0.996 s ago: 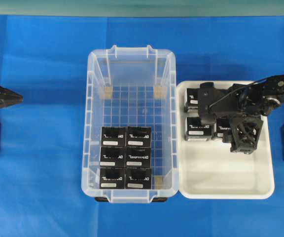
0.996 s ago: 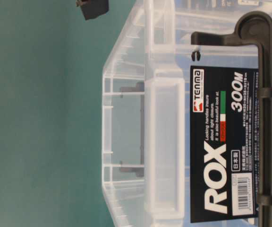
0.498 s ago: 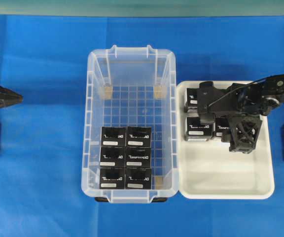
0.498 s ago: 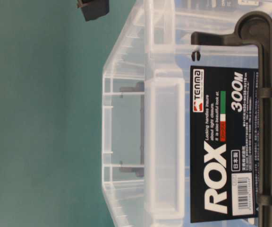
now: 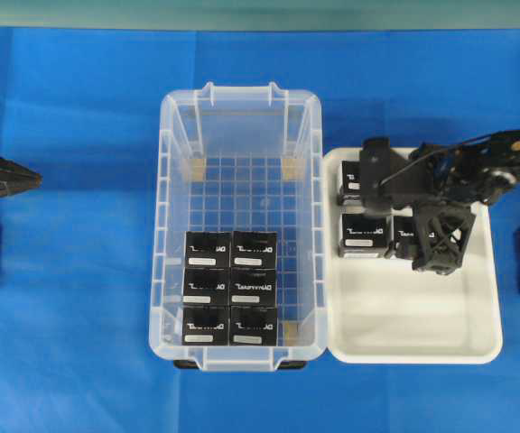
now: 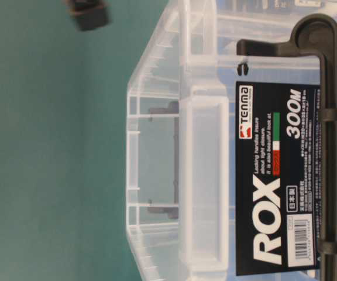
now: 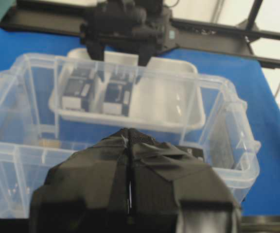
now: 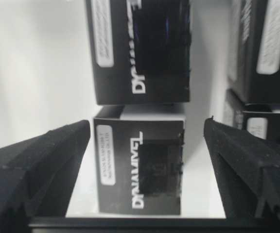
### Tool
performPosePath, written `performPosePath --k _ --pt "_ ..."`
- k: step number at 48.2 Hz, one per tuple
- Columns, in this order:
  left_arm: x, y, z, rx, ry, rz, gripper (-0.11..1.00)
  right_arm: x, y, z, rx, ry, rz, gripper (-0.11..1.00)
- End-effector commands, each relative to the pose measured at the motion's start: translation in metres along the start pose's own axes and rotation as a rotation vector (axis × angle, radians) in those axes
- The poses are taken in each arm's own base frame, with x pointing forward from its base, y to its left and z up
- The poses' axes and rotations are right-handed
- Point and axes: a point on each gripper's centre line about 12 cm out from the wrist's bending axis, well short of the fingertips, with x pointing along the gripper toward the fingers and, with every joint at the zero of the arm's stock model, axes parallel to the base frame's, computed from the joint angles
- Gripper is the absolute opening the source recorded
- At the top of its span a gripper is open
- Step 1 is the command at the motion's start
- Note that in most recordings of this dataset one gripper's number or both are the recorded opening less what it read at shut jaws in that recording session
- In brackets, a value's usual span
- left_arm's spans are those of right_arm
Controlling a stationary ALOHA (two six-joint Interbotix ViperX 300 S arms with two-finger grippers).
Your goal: Pick the box from inside the plastic case
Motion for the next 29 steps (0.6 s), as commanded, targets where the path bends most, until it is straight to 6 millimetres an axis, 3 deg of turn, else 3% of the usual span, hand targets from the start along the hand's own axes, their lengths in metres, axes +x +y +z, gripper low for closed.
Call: performPosePath --k 1,15,29 --pt "0.001 -0.001 0.012 0.004 -0.023 0.0 -0.06 -0.023 -0.002 0.012 0.019 -0.068 -0.009 0.95" --pt "0.0 -0.001 0.012 0.004 -0.026 -0.002 -0.06 -0.099 0.001 0.021 0.079 -0.346 -0.049 0.95" --pt "0.0 -0.001 0.012 0.004 -0.028 -0.001 -0.06 -0.158 0.009 0.001 0.05 -0.743 -0.126 0.95"
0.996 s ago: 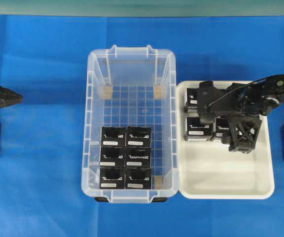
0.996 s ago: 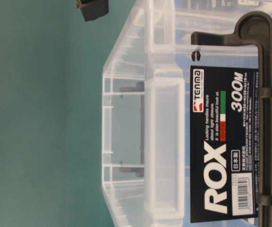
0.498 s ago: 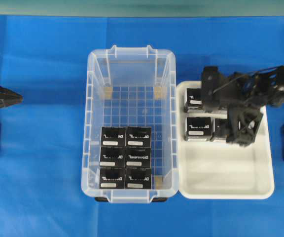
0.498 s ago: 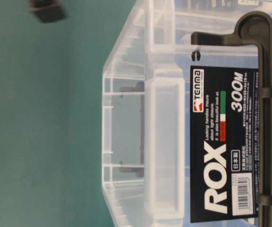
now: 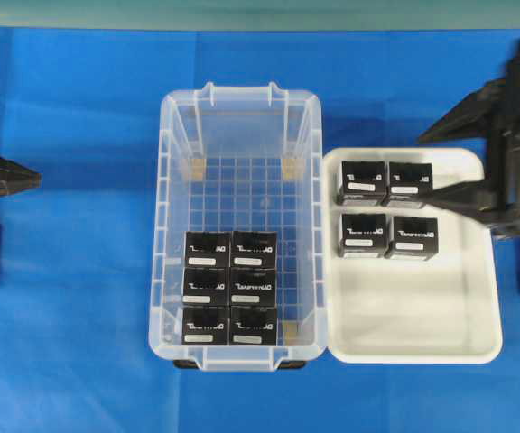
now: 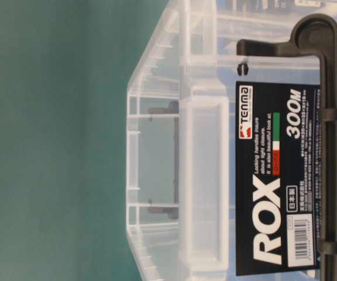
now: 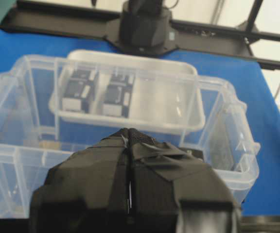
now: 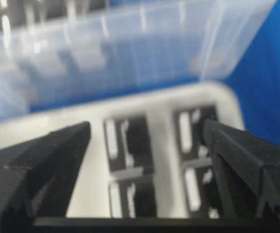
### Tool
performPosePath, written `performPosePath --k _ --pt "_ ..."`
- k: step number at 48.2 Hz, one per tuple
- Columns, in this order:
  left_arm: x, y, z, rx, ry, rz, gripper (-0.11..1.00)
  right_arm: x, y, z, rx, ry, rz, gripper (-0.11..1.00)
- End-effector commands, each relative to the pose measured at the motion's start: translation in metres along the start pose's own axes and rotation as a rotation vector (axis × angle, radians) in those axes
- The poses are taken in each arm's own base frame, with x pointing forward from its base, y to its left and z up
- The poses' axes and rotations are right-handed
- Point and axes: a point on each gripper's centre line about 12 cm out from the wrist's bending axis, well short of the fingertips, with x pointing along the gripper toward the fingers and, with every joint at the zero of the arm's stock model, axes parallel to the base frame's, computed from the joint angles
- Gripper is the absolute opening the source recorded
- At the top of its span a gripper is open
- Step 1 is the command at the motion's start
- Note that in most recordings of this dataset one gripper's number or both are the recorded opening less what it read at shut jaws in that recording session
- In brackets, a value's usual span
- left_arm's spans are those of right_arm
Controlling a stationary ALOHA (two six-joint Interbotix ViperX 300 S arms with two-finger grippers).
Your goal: Pick the box from inside the plastic case
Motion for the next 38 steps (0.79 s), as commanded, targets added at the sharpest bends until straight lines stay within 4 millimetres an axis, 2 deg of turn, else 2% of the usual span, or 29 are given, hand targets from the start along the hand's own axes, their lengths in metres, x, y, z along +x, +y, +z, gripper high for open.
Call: performPosePath --k 1,11,18,25,38 --pt "0.001 -0.001 0.01 0.004 -0.022 0.0 -0.06 -0.019 0.0 0.008 -0.01 -0.125 -0.016 0.95" --pt "0.002 -0.001 0.009 0.005 -0.015 -0.001 -0.06 -0.052 0.004 0.006 -0.013 -0.271 -0.024 0.95" --pt "0.002 -0.001 0.008 0.004 -0.014 0.001 -0.06 -0.068 0.005 -0.001 -0.017 -0.336 -0.028 0.95" --pt "0.002 -0.001 0.008 0.004 -0.012 0.001 -0.06 -0.076 0.007 -0.009 -0.007 -0.375 -0.027 0.95" --pt "0.002 0.0 0.005 0.003 -0.005 0.001 -0.06 -0.082 0.007 -0.01 0.004 -0.4 -0.024 0.95"
